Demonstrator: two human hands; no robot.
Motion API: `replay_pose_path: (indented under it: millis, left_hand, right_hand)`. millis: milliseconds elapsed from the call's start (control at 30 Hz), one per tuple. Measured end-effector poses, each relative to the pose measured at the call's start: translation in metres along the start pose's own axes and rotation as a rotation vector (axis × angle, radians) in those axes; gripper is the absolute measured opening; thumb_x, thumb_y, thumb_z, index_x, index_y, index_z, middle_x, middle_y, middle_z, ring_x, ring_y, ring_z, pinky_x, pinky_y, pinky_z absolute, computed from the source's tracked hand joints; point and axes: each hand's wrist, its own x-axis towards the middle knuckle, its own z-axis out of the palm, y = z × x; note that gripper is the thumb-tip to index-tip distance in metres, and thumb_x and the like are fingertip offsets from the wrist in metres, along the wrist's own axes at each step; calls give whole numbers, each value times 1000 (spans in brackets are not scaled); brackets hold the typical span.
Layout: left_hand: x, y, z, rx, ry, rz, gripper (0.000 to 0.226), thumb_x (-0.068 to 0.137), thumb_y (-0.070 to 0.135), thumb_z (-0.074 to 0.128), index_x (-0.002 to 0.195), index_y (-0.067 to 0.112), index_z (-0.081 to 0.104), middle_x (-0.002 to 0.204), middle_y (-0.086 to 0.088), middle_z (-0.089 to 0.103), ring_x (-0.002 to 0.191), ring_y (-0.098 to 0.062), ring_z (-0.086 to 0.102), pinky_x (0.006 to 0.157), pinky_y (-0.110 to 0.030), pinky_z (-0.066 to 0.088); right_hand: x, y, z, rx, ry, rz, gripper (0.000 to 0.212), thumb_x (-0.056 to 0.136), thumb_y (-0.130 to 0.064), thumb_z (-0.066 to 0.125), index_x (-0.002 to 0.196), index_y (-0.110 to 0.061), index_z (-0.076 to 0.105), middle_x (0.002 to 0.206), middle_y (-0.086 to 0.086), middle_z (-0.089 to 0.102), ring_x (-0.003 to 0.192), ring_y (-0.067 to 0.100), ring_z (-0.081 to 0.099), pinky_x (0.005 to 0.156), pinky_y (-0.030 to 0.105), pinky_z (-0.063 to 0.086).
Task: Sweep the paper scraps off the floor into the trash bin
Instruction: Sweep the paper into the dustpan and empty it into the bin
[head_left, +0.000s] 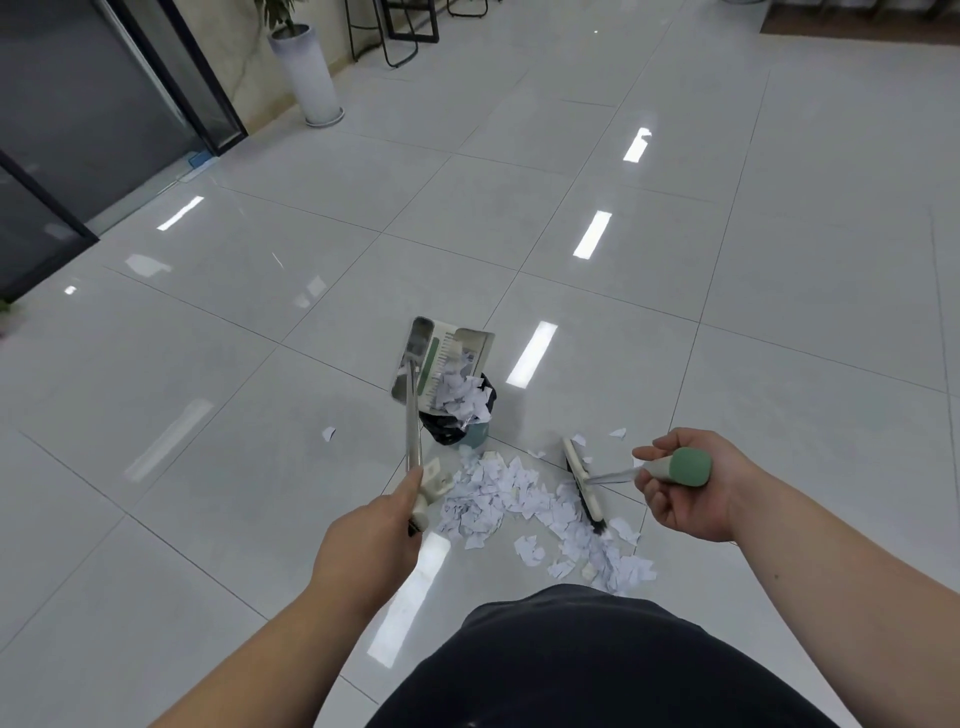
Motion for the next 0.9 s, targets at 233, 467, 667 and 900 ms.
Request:
replay_pose_path:
  millis: [233,467,667,900]
  left_hand:
    - [5,16,13,214,-153,90,65,103,26,46,161,28,17,117,3,67,76,-20,46,61,-32,37]
    - [-7,35,43,166,-261,104,72,99,19,45,161,31,11,122,10,67,89,-19,65,67,-30,44]
    - [-9,40,53,-61,-385,-38,84,95,30,47,162,40,-2,110,2,60,95,-22,60,74,-29,43]
    - [-18,35,54,29,-377,-88,80,97,24,44,163,32,0,89,9,50,82,-21,54,69,-32,44]
  right_hand:
    - [-1,-4,-14,-27,-13,8,19,84,-23,52,99,-13,61,71,13,58,47,21,49,48,23,44]
    - [-7,-15,-40,-28,-15,25,22,83,-23,53,102,-14,61,73,13,58,48,21,49,50,24,44]
    - [-9,-23,-54,-40,-23,38,24,85,-24,53,105,-15,61,72,13,57,48,21,49,48,24,44]
    - [-10,-28,-62,-78,-30,48,25,85,-24,53,106,-15,62,73,13,59,49,21,50,49,25,43]
